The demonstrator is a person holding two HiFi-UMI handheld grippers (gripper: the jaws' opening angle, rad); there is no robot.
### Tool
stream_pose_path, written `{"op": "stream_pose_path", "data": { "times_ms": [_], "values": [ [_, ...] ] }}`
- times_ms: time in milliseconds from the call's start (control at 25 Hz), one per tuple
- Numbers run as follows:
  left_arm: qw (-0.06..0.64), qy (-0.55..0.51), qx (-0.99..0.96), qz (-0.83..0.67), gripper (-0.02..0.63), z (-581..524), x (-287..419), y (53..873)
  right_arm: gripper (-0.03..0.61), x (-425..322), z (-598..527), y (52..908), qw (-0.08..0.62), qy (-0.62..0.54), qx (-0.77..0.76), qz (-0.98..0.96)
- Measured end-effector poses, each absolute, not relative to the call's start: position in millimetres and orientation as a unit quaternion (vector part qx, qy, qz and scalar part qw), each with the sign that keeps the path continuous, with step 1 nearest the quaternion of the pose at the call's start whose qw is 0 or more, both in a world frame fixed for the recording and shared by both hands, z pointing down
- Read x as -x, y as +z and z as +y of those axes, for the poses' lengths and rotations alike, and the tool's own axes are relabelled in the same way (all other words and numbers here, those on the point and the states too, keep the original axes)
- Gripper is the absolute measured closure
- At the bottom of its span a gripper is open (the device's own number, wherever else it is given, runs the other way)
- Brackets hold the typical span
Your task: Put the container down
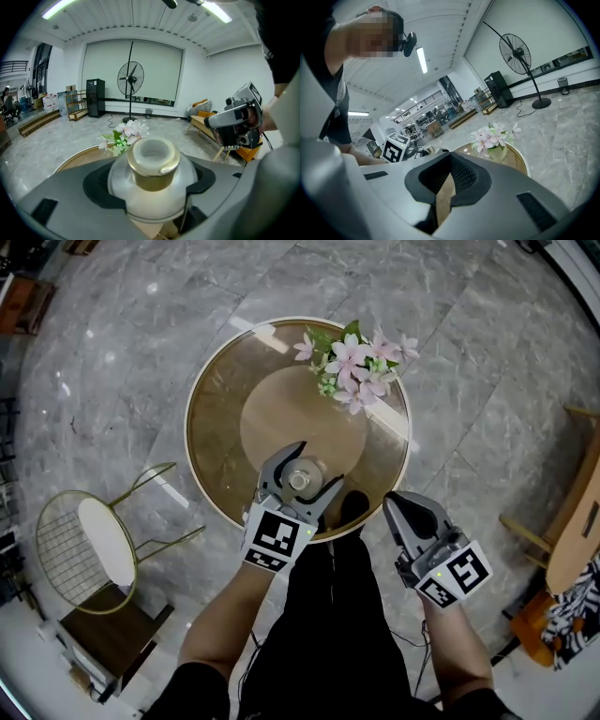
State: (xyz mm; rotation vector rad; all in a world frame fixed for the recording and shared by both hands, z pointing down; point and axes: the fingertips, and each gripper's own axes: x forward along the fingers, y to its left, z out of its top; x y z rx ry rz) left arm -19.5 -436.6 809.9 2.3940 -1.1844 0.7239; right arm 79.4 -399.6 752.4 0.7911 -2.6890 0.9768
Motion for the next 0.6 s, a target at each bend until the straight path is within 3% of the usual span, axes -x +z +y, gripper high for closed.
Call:
{"op": "stream_pose_path", "data": {
  "times_ms": [600],
  "values": [
    [0.179, 0.289, -0.854, -0.395, 0.267, -460, -20, 928, 0.563, -90, -402, 828, 0.101, 0.348, -0.251, -0.898]
  ]
}}
